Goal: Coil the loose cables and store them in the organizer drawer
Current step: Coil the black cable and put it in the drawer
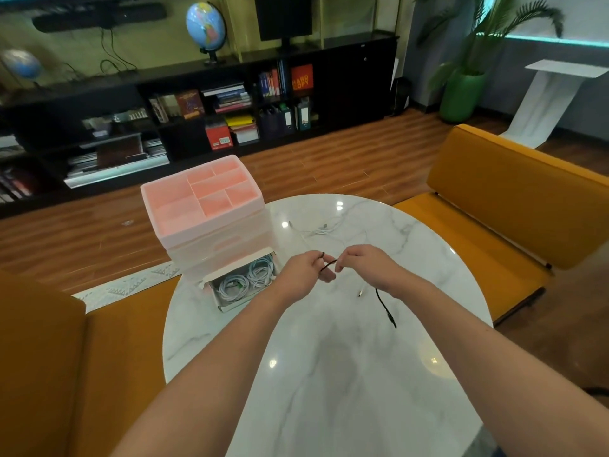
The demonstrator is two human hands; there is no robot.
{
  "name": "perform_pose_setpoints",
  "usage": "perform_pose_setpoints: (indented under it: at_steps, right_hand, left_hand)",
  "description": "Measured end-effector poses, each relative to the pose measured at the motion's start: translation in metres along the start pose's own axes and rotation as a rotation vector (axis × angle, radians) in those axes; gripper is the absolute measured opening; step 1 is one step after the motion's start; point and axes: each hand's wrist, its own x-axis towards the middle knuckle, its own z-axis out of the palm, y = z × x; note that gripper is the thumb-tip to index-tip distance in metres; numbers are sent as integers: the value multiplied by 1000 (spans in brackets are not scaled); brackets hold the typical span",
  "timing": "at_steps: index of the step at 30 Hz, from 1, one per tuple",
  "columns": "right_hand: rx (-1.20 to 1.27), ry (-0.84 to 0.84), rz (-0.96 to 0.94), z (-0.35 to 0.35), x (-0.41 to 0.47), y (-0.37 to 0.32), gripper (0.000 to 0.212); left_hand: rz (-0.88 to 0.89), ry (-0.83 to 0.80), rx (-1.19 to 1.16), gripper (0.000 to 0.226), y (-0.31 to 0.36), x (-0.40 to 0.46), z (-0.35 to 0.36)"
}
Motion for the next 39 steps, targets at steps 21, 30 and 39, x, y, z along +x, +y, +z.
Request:
perform_pose_setpoints:
  at_steps: [21,30,39]
  right_hand:
    - [-331,91,-52,28,-11,12,38]
    - [-333,-16,-103,21,-20,1,29]
    - [-312,22,-165,-2,-9,-12,19]
  left_hand:
    - [-29,68,-999,39,32,3,-2]
    - [34,90,-177,36,16,9,-4]
    - [73,-9,101,32,15,7,-8]
